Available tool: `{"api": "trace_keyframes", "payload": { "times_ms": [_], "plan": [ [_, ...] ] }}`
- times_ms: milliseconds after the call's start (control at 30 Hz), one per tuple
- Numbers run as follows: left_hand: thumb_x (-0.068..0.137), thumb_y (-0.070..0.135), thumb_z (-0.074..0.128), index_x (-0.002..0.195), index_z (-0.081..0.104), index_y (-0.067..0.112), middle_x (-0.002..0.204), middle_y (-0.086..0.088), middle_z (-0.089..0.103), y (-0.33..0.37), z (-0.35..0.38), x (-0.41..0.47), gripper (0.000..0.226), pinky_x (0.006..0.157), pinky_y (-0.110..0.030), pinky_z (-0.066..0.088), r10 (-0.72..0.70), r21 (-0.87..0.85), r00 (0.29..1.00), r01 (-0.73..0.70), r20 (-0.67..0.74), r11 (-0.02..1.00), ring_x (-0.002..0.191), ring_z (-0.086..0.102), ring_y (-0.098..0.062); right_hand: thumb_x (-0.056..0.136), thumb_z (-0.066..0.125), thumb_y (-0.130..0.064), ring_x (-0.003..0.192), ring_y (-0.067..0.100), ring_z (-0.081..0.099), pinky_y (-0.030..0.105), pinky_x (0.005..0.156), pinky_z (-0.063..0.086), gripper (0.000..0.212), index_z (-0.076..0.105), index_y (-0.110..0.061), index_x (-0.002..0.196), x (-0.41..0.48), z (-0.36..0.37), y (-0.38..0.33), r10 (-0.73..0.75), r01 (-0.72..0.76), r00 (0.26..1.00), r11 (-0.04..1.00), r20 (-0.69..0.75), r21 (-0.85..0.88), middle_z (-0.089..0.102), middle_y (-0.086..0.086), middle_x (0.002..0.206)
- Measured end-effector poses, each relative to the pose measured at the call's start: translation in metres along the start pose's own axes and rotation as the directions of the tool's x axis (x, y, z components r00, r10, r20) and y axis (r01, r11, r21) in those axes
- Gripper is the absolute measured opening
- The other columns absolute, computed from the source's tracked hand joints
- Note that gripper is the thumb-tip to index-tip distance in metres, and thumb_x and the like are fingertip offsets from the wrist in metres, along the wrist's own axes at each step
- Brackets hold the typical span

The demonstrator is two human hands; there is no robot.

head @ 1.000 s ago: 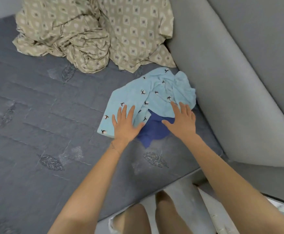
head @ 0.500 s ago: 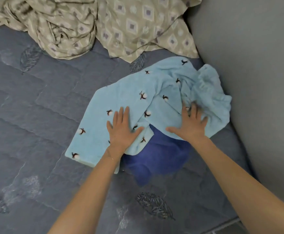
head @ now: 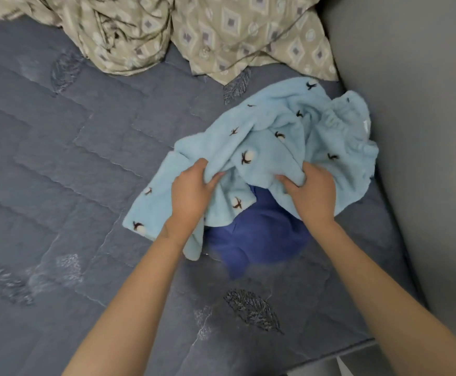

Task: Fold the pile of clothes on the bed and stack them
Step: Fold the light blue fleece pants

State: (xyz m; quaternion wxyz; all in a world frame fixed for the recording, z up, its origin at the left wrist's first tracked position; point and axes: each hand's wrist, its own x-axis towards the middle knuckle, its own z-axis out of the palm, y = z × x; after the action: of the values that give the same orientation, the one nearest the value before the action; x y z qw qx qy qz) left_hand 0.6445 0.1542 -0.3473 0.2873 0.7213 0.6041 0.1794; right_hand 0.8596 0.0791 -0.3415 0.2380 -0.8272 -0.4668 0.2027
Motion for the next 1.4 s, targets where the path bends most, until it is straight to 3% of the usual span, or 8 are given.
{"api": "trace_keyframes", "payload": {
  "times_ms": [67,233,367,467,600,800,1133,1400],
  "plan": [
    [0.091,0.034,0.065,0.079,0.052,0.006,0.068,-0.001,0.055,0.019,-0.03,-0.014,0.033,0.056,-0.028,0.028,0.002,-0.093,1.0,-0.002,0.005,0.996,0.062,0.05,-0.018,0.083,0.071,-0.046,0.066,0.026,0.058,0.04,0.062,0.046,0.046,0.056,-0.004,0.072,-0.013,-0.019,-0.032,-0.024,0.022,0.999,0.997,0.025,0.07,0.061,0.009,0.067],
    [0.092,0.035,0.064,0.084,0.055,0.012,0.071,0.004,0.057,0.06,-0.115,-0.055,0.026,0.062,-0.035,0.042,-0.128,-0.229,0.989,0.109,-0.068,0.967,0.065,0.054,-0.019,0.084,0.066,-0.055,0.06,0.02,0.053,0.035,0.059,0.041,0.048,0.045,-0.014,0.069,-0.037,-0.066,-0.117,-0.099,0.095,0.987,0.995,0.123,0.042,0.053,0.0,0.061],
    [0.092,0.037,0.065,0.083,0.058,0.011,0.069,0.008,0.056,0.081,-0.195,-0.093,0.027,0.058,-0.025,0.036,-0.183,-0.267,0.969,0.135,-0.164,0.954,0.06,0.051,-0.008,0.082,0.069,-0.055,0.053,0.006,0.044,0.019,0.053,0.035,0.042,0.041,-0.028,0.064,-0.062,-0.11,-0.18,-0.168,0.154,0.979,0.981,0.117,0.12,0.046,-0.011,0.056],
    [0.091,0.039,0.063,0.084,0.059,0.005,0.071,-0.002,0.06,0.085,-0.261,-0.119,0.035,0.062,-0.037,0.045,-0.176,-0.208,0.963,0.134,-0.203,0.969,0.065,0.057,-0.021,0.08,0.07,-0.055,0.056,0.001,0.045,0.008,0.058,0.035,0.042,0.041,-0.029,0.063,-0.084,-0.142,-0.227,-0.249,0.229,0.964,0.956,0.091,0.182,0.047,-0.014,0.058],
    [0.09,0.042,0.063,0.082,0.059,0.001,0.072,-0.009,0.062,0.075,-0.336,-0.156,0.042,0.065,-0.049,0.048,-0.149,-0.155,0.948,0.109,-0.282,0.982,0.066,0.059,-0.028,0.081,0.066,-0.058,0.066,0.014,0.051,0.024,0.064,0.034,0.044,0.058,-0.014,0.081,-0.117,-0.166,-0.287,-0.374,0.354,0.919,0.922,0.125,0.159,0.055,-0.008,0.07],
    [0.09,0.042,0.064,0.078,0.057,-0.001,0.07,-0.013,0.06,0.026,-0.413,-0.209,0.045,0.064,-0.05,0.047,-0.193,-0.198,0.901,0.123,-0.388,0.973,0.066,0.057,-0.031,0.08,0.066,-0.061,0.072,0.018,0.051,0.029,0.065,0.032,0.046,0.052,-0.017,0.078,-0.181,-0.158,-0.382,-0.482,0.46,0.864,0.873,0.145,0.161,0.052,-0.004,0.07],
    [0.09,0.036,0.066,0.073,0.055,0.001,0.068,-0.012,0.059,-0.112,-0.516,-0.262,0.041,0.056,-0.034,0.039,-0.222,-0.277,0.936,0.144,-0.274,0.95,0.058,0.047,-0.017,0.078,0.066,-0.064,0.078,0.022,0.059,0.035,0.066,0.043,0.055,0.061,-0.01,0.08,-0.313,-0.055,-0.506,-0.318,0.285,0.934,0.938,0.163,0.2,0.063,0.003,0.079],
    [0.09,0.04,0.066,0.061,0.042,0.018,0.057,0.005,0.045,-0.204,-0.56,-0.25,0.044,0.05,-0.027,0.03,-0.191,-0.156,0.965,0.164,-0.18,0.974,0.053,0.039,-0.01,0.089,0.056,-0.058,0.081,0.019,0.058,0.03,0.065,0.037,0.041,0.063,-0.017,0.091,-0.357,0.02,-0.541,-0.176,0.126,0.948,0.972,0.264,0.196,0.062,-0.003,0.083]
  ]
}}
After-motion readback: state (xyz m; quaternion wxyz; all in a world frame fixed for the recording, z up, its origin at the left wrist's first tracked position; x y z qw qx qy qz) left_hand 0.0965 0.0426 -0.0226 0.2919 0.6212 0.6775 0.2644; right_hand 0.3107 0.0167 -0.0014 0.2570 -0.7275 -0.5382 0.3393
